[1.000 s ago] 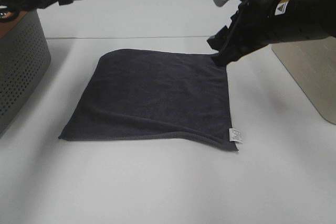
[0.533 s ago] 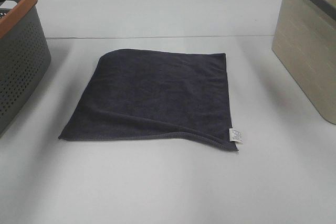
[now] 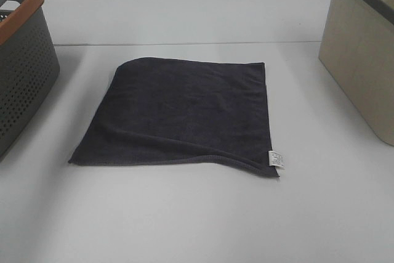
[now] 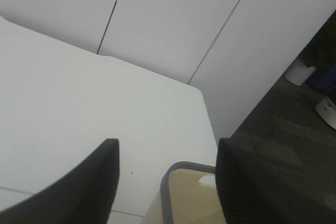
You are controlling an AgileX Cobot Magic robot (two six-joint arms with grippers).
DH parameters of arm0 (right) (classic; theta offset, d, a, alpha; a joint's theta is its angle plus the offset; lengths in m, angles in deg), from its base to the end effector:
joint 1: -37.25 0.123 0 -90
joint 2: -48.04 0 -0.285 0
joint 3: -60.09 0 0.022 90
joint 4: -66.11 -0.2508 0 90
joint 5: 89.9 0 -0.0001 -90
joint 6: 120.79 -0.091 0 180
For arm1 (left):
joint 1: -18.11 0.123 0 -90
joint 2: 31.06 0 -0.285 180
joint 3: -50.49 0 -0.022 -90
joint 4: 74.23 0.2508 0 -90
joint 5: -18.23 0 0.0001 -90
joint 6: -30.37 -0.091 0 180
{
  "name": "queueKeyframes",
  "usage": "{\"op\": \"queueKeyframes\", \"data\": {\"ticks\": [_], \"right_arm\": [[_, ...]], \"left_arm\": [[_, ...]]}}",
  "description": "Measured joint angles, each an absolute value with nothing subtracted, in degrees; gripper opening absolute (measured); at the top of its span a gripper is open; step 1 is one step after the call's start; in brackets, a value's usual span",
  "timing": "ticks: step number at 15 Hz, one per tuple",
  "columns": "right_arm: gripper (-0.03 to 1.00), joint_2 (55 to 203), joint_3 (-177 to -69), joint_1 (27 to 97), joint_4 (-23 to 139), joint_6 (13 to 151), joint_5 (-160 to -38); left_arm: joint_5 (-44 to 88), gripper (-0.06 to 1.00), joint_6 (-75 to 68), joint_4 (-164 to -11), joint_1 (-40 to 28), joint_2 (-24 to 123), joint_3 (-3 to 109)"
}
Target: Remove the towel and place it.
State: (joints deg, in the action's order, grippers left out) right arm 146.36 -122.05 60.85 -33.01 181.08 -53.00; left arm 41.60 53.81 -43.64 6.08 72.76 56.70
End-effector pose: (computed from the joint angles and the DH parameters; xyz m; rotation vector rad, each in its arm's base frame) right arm 0.3555 0.0965 0.3834 -0.2300 1.7678 -0.5293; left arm 0.3933 -0.0650 0.3464 0.1800 2.0435 0.1335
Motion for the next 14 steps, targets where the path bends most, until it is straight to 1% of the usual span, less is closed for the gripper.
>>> {"op": "queueKeyframes", "data": {"ticks": [2, 4, 7, 8, 9, 11, 12, 14], "right_arm": [[0.56, 146.4, -122.6, 59.5, -33.4, 180.8, -54.7], [0.56, 146.4, -122.6, 59.3, -34.0, 177.6, -63.6], [0.56, 146.4, -122.6, 59.2, -33.7, 171.5, -94.3], [0.56, 146.4, -122.6, 59.2, -30.4, 168.8, -102.3], [0.55, 146.4, -122.6, 59.2, -19.0, 159.1, -107.5], [0.55, 146.6, -122.7, 59.1, 6.5, 134.9, -111.8], [0.55, 147.3, -123.7, 59.0, 21.5, 120.7, -116.6], [0.55, 149.3, -126.9, 59.0, 46.6, 97.1, -125.7]], "left_arm": [[45.8, 0.77, 41.3, -58.2, 7.5, 72.8, 59.3], [47.4, 0.77, 37.8, -62.5, 7.7, 72.8, 59.7], [50.0, 0.77, 36.6, -64.4, 7.7, 72.8, 59.8], [50.8, 0.77, 36.5, -64.4, 7.7, 72.8, 59.8], [52.0, 0.77, 36.4, -64.3, 7.7, 72.8, 59.8], [53.1, 0.77, 36.3, -64.3, 7.7, 72.8, 59.8], [53.1, 0.77, 36.3, -64.3, 7.7, 72.8, 59.8], [53.3, 0.77, 36.3, -64.3, 7.7, 72.8, 59.8]]}}
